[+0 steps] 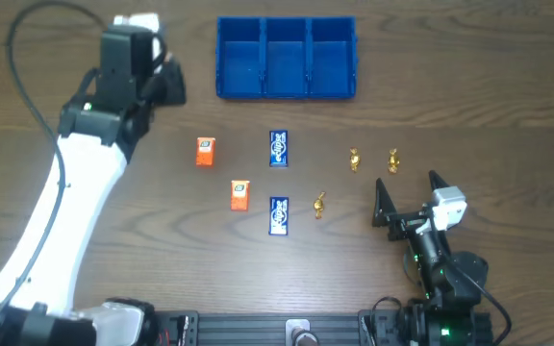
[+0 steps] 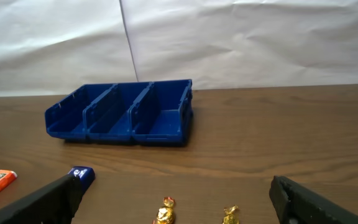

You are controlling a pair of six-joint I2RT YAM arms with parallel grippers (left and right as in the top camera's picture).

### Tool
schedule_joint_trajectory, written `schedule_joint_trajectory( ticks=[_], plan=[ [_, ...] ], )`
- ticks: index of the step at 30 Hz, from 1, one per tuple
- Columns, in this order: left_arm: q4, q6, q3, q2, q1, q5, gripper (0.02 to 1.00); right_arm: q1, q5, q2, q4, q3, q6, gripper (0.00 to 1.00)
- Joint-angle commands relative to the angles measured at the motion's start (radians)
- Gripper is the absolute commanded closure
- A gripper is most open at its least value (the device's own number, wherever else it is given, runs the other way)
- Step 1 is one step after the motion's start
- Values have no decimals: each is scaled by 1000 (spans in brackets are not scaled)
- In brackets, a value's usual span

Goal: Sort Candies Into Trays

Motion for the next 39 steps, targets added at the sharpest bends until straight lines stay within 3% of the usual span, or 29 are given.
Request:
schedule_joint_trajectory(
  ticks=[1,13,20,35,37,39],
  plan=[
    [-62,-50,241,150,-109,-124,671,-3,2,-6,-3,-3,7,1],
    [-85,-108,500,575,-151,-109,654,-3,2,-6,-3,-3,7,1],
    [-36,-109,502,637,-133,-51,627,-3,2,-6,-3,-3,6,1],
    [19,-89,500,702,-111,-40,601,-3,2,-6,-3,-3,7,1],
    [19,-89,500,702,-110,-41,553,-3,2,-6,-3,-3,6,1],
    [23,-89,500,702,-109,-41,375,-3,2,-6,-3,-3,6,1]
  ],
)
